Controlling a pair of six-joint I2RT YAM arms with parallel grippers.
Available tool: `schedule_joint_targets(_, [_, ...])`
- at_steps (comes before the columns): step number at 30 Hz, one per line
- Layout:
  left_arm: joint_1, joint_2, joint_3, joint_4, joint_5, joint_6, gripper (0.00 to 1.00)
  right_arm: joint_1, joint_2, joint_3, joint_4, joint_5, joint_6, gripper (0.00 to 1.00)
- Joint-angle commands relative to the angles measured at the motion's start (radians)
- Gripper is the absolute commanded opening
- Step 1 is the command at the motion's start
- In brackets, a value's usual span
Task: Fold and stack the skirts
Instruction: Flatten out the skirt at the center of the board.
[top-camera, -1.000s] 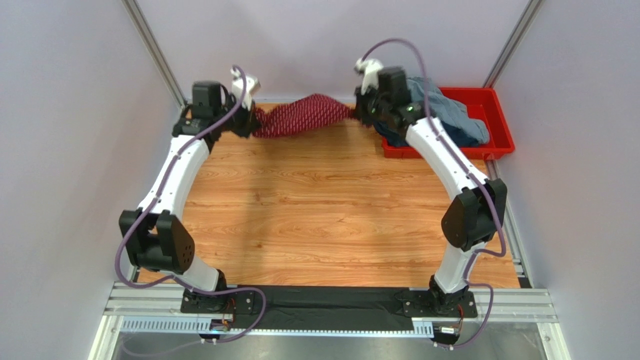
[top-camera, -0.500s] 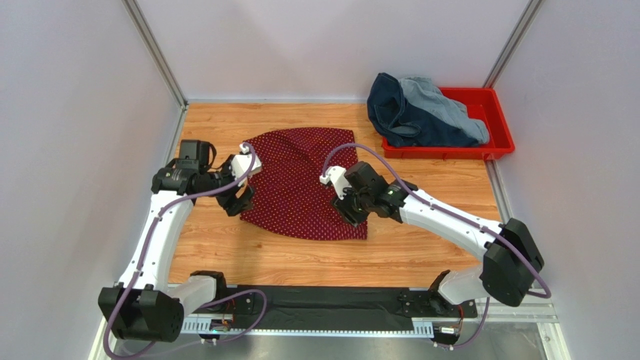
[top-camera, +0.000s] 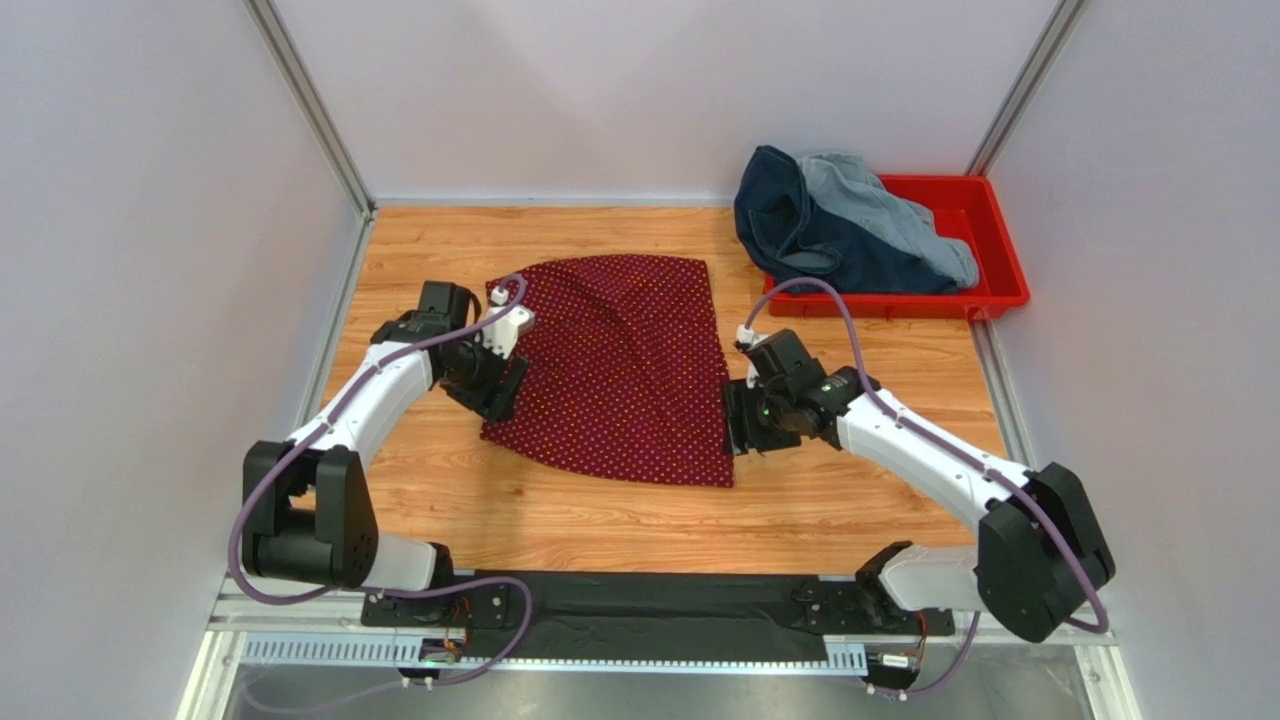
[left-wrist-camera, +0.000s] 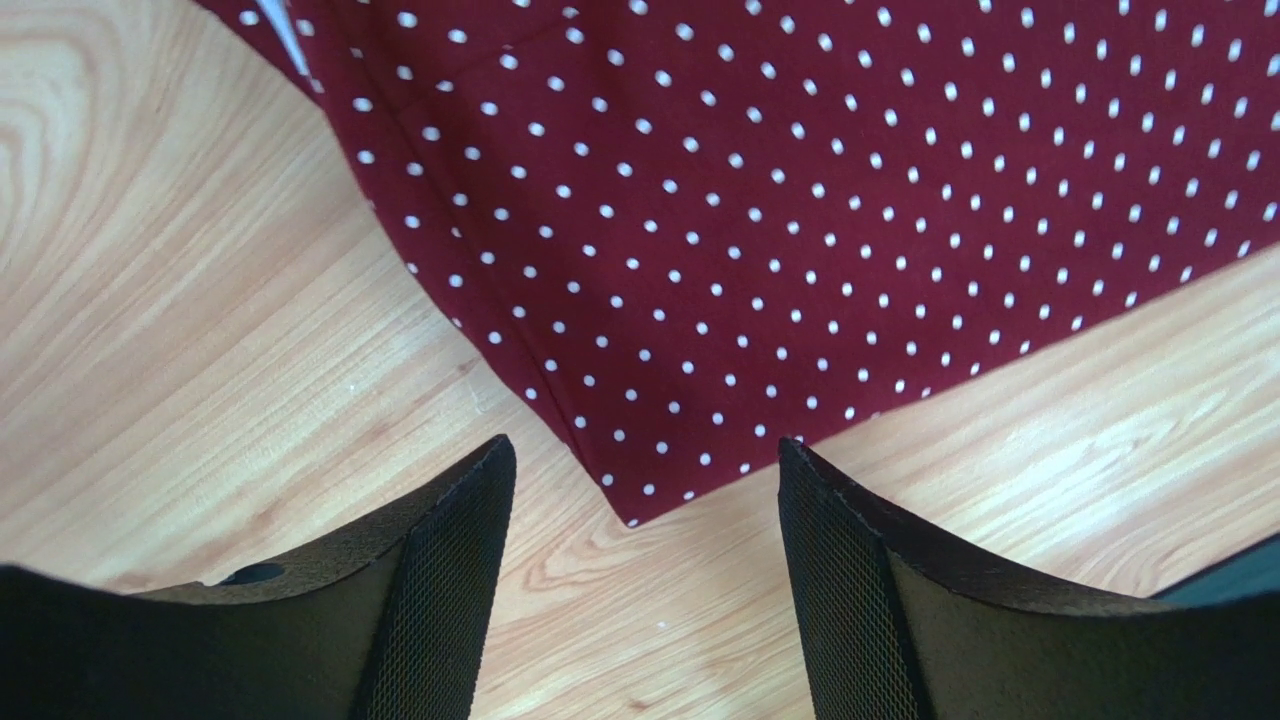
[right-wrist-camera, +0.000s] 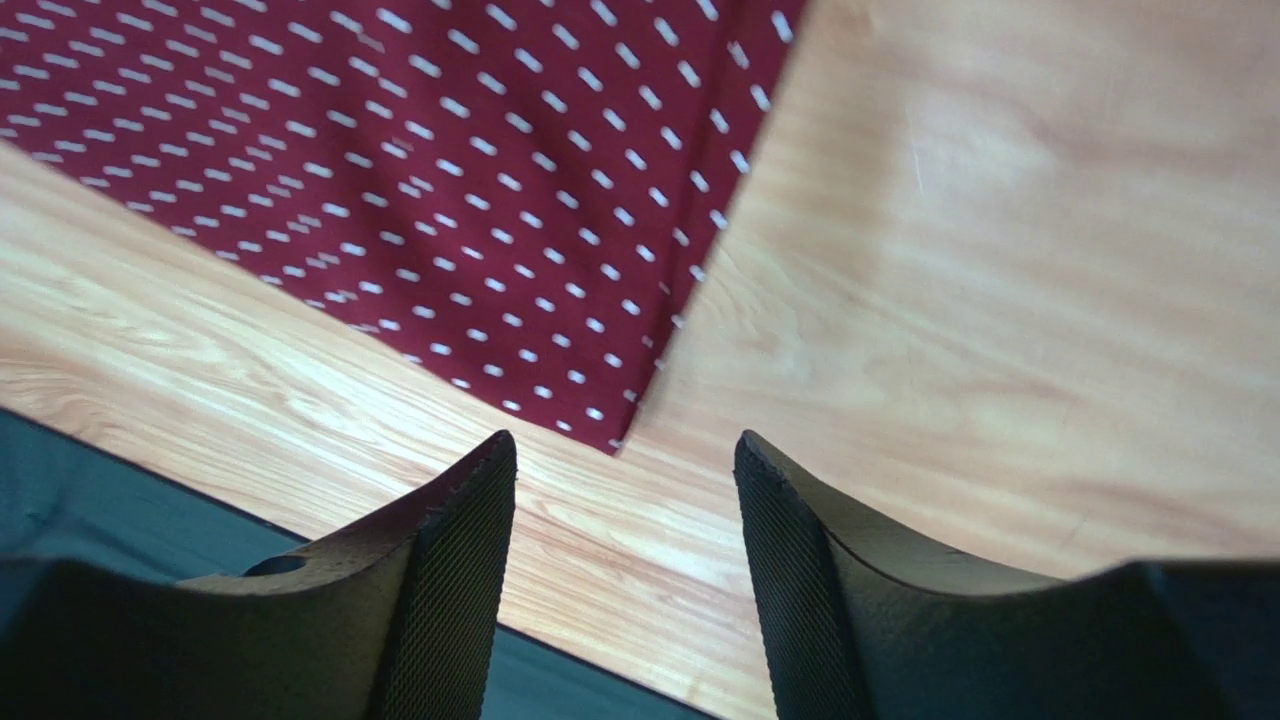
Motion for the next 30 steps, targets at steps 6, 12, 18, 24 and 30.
schedule_joint_targets(6, [0.007,0.119,-0.007,0.037,0.030,-0.113,0.68,-0.013,0.119,-0.054,0.080,-0.101,0.089,0.48])
schedule_joint_targets(12, [0.021,0.211,0.019,0.012,0.020,-0.086,0.54,-0.013,0.196,-0.059,0.101,-0.133,0.071,0.41])
schedule_joint_targets(18, [0.029,0.147,0.000,-0.076,0.075,0.002,0.02,-0.015,0.237,-0.064,0.168,-0.225,0.063,0.06])
schedule_joint_targets(24, [0.070,0.045,-0.070,-0.188,0.023,0.161,0.00,-0.020,0.216,-0.070,0.110,-0.187,0.040,0.00])
schedule_joint_targets(30, [0.072,-0.016,-0.118,-0.233,0.010,0.259,0.35,-0.024,0.164,-0.064,0.055,-0.181,0.009,0.00])
